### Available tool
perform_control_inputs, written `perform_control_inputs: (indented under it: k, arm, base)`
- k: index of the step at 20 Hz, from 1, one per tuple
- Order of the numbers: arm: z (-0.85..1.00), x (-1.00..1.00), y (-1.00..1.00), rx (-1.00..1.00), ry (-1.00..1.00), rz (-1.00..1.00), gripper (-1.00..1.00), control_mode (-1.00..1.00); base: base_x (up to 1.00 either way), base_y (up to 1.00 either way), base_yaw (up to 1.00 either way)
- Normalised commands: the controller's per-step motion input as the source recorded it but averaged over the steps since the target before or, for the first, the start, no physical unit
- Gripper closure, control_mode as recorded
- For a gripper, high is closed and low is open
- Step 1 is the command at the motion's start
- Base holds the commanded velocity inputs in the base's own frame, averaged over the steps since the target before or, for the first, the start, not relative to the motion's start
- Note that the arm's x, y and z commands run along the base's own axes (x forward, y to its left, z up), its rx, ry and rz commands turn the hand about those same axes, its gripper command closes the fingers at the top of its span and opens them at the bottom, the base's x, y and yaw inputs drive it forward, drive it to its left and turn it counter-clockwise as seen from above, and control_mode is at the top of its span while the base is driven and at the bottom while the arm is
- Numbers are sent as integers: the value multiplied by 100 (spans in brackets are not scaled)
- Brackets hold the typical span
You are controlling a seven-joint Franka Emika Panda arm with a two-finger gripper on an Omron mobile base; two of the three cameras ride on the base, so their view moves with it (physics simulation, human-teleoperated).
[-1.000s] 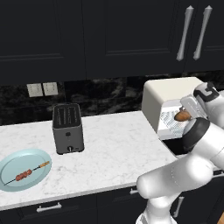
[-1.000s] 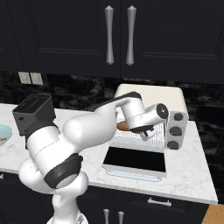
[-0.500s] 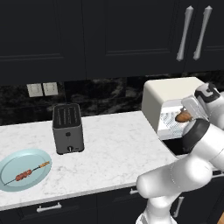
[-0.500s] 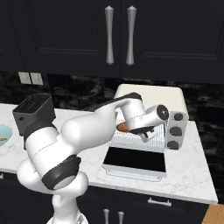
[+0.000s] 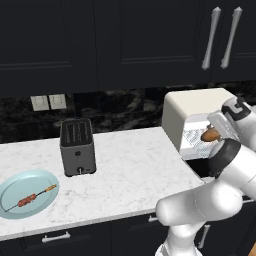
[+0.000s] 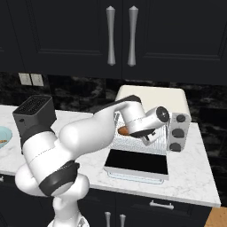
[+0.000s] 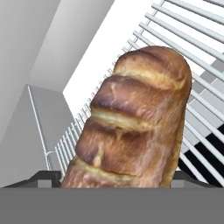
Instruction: Pick up the kebab skewer and baguette bread, and place them inside the toaster oven. Close the toaster oven door and start by setting the timer.
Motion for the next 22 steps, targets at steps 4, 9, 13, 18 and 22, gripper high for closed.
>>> perform_control_inputs:
  k: [4,9,13,18,22]
  arm:
    - [-26,0,-1,0,0,0,-100,-100]
    - [-20,-25,-8,0,0,0,-100,-100]
    - [-19,-35,-5,0,0,0,-100,-100]
    - [11,-37,-12,0,0,0,-100,-100]
    - [38,-51,0,0,0,0,-100,-100]
  base:
    - [0,0,0]
    - [0,0,0]
    - [0,0,0]
    - [0,0,0]
    - [0,0,0]
